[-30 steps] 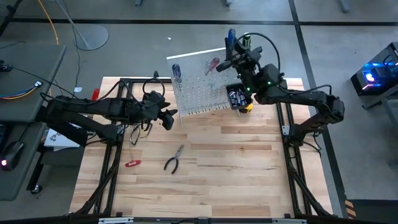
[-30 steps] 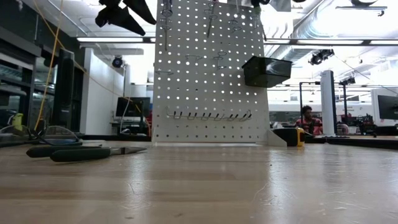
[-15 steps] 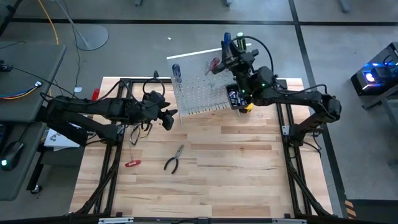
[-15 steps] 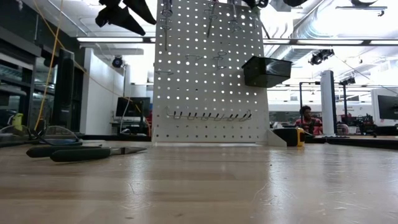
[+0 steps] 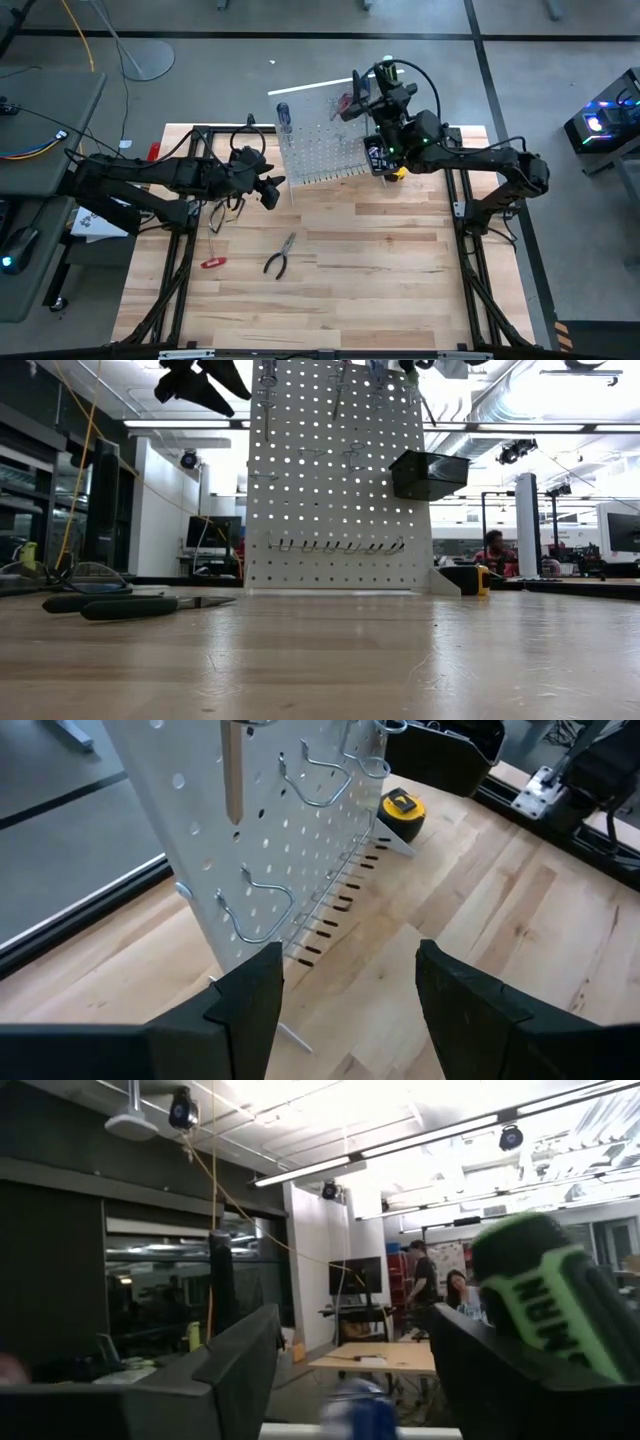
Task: Hang tools onto peg board
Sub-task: Hang the black pliers on the peg board
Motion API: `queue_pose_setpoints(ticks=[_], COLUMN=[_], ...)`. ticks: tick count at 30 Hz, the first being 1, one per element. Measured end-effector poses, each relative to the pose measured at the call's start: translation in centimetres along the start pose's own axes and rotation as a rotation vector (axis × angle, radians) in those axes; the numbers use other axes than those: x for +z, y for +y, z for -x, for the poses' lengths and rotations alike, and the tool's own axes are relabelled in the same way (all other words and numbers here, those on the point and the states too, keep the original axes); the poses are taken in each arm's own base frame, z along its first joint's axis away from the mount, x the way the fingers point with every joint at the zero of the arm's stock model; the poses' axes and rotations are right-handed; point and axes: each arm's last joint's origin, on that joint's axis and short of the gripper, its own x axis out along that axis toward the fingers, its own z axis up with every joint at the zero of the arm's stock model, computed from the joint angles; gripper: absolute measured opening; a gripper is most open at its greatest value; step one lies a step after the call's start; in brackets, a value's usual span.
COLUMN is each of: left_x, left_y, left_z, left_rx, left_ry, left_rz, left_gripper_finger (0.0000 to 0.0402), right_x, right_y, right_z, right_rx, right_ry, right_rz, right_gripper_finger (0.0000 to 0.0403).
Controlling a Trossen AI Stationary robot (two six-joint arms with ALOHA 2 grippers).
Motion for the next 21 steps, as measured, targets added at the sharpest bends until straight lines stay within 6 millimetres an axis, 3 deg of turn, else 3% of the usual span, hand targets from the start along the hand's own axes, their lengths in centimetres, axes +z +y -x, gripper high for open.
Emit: queue_pose_setpoints(ticks=[13,21], left_x=[0.0,-0.1], left_y=[0.0,-0.1], left_z=[0.0,0.0], left_rx=[0.002,-0.035], left_ry=[-0.001,0.024], left_rz=[-0.005,-0.023], left_gripper_finger=[0.0209,0.0209], right_x=[3.9,8.0], right_y=[-1.5,-1.6], right_z=[0.9,3.9], right_rx=[0.015,0.189], right_ry=[-0.077,-0.103], right_rz=[-0.076,-0.103], right_gripper_finger=[0.0248,0.0248])
